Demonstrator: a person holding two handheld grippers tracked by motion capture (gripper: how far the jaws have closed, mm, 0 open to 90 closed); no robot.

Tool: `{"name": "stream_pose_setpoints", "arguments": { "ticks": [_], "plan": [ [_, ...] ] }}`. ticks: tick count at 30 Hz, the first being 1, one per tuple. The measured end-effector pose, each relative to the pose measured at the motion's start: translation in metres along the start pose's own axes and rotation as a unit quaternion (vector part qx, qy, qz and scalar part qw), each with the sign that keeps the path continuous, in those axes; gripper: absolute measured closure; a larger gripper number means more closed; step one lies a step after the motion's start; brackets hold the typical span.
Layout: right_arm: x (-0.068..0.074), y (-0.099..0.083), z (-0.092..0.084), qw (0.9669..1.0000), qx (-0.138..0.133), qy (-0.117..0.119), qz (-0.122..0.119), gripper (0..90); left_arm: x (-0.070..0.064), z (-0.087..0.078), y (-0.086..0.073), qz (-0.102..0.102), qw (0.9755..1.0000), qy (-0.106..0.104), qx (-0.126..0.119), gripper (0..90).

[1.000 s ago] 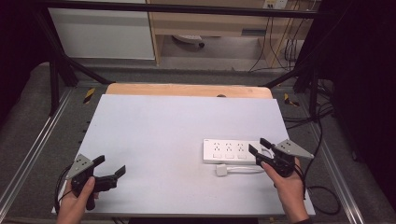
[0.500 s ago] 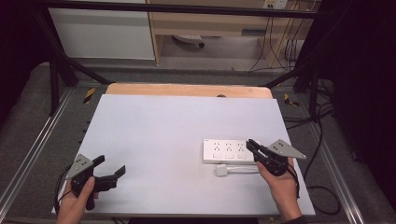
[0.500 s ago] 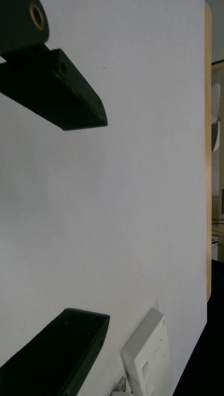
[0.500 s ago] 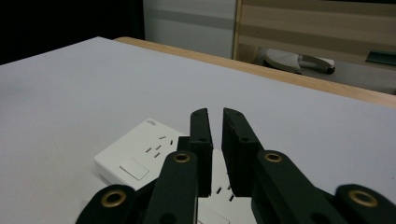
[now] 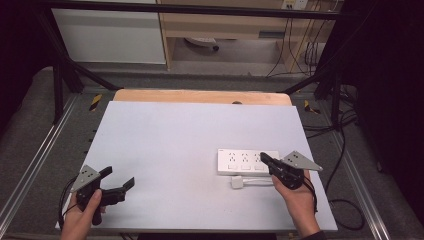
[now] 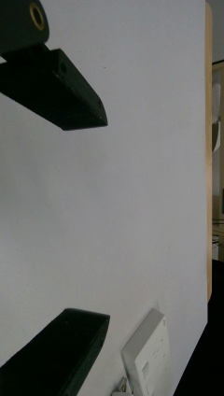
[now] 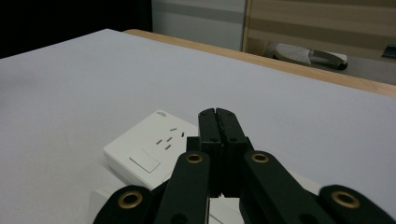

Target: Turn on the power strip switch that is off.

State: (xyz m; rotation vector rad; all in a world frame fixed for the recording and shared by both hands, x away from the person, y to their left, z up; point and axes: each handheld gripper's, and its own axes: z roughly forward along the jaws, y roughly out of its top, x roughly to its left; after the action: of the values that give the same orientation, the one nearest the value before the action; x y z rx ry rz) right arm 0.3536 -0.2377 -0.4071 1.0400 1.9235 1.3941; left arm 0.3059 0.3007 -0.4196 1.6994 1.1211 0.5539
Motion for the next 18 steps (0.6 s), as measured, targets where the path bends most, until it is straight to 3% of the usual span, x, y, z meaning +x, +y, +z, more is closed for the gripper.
{"name": "stream_pose_setpoints", "arguments": {
  "ticks": [18],
  "plan": [
    [-0.003, -0.012, 0.009, 0.9997, 0.019, -0.002, 0.015, 90.0, 0.000, 0.000, 0.000, 0.001, 1.0000, 0.000, -0.001, 5.4]
  ]
}}
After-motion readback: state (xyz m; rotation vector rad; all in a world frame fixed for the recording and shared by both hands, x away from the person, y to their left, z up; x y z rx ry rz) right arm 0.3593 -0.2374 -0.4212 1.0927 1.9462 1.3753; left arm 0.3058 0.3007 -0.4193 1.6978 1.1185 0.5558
